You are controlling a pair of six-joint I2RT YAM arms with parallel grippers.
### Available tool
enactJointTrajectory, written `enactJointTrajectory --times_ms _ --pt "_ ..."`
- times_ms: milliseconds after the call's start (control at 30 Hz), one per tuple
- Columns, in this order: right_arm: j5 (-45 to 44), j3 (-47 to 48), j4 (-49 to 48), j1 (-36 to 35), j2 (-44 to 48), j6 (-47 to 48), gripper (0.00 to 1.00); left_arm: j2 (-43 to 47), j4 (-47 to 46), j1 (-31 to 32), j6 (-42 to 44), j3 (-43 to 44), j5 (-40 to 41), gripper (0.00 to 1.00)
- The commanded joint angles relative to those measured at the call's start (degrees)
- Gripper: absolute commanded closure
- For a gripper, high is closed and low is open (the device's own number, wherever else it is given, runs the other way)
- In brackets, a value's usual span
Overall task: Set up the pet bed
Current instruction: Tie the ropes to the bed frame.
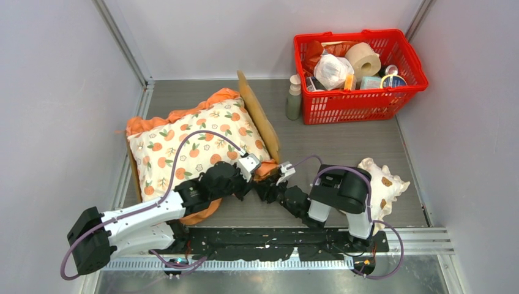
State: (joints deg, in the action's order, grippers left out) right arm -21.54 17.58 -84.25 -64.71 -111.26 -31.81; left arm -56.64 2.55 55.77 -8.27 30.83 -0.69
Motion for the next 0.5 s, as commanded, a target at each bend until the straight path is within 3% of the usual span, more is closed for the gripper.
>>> enactJointTrajectory --times_ms 0,33,100,367,467 --pt "-0.11 -0.07 -8.65 -1.11 0.36 0.15 0.75 -0.21 -2.24 0.01 -0.42 0.96 -0.84 1.0" --pt "-0.36 -0.92 -8.63 -1.19 1.21 -0.58 0.9 -0.36 -2.2 0.04 -0.16 0.93 -0.61 1.0" --pt "-1.1 -3.69 -8.65 -1.21 3.25 -2.42 0.94 -0.49 -2.19 0.0 0.28 0.67 -0.04 1.0" --pt "-0.31 -9.59 -8.56 -0.94 8.68 -4.73 0.95 -1.55 -3.77 -0.03 1.69 -0.52 1.68 1.0" --pt "1.21 -9.9 -8.56 -0.01 9.87 -5.7 0.9 -2.07 -4.91 0.04 1.53 -1.09 1.65 1.0"
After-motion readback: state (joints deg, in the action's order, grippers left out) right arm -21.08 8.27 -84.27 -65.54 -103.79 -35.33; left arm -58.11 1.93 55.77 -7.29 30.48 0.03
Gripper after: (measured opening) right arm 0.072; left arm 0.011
